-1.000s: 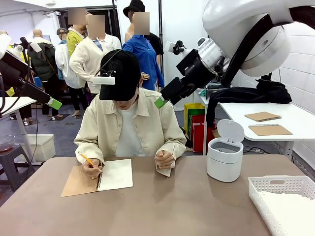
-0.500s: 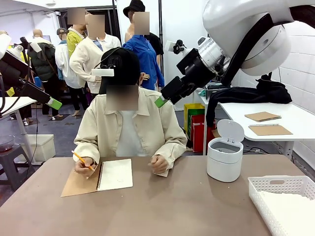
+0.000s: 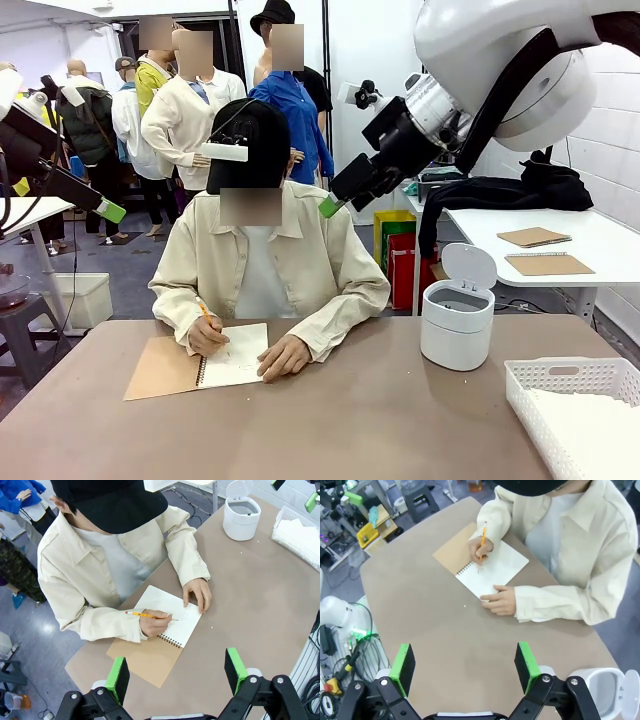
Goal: Sort the paper based on its condition.
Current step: If a person hands you a paper, place it in the Organizing basket , and if it's crumpled, put it in the Trash can.
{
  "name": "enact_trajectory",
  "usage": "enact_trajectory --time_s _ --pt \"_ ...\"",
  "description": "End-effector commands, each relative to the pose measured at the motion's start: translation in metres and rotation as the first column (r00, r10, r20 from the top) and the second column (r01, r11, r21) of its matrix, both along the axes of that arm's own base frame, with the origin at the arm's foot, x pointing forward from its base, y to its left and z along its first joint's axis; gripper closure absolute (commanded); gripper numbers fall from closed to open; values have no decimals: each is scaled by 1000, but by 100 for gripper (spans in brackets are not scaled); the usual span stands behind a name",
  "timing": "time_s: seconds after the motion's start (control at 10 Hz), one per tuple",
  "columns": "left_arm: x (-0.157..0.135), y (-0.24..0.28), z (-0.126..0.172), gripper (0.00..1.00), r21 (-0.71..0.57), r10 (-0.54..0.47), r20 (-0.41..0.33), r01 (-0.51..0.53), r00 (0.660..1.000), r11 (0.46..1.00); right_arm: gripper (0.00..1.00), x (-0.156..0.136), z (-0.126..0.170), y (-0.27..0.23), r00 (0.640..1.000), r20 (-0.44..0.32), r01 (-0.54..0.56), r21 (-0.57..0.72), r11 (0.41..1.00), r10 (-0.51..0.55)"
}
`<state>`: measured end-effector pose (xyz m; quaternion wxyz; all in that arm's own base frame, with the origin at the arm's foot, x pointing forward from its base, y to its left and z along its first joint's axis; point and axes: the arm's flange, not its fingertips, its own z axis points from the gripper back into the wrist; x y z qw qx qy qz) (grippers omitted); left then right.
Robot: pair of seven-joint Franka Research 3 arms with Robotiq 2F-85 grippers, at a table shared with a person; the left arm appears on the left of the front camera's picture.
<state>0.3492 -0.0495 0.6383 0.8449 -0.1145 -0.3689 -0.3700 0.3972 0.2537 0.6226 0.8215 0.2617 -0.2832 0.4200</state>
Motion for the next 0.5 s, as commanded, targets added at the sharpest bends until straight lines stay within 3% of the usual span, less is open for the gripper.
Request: enact_trajectory --time_s 0.0,0.4 --pt "0 0 0 0 -1 1 -1 -1 1000 1000 0 -6 9 -1 1000 5 20 -30 999 -20" --pt "0 0 0 0 -1 1 -1 -1 1000 1000 0 -9 14 -3 999 29 -19 -46 999 20"
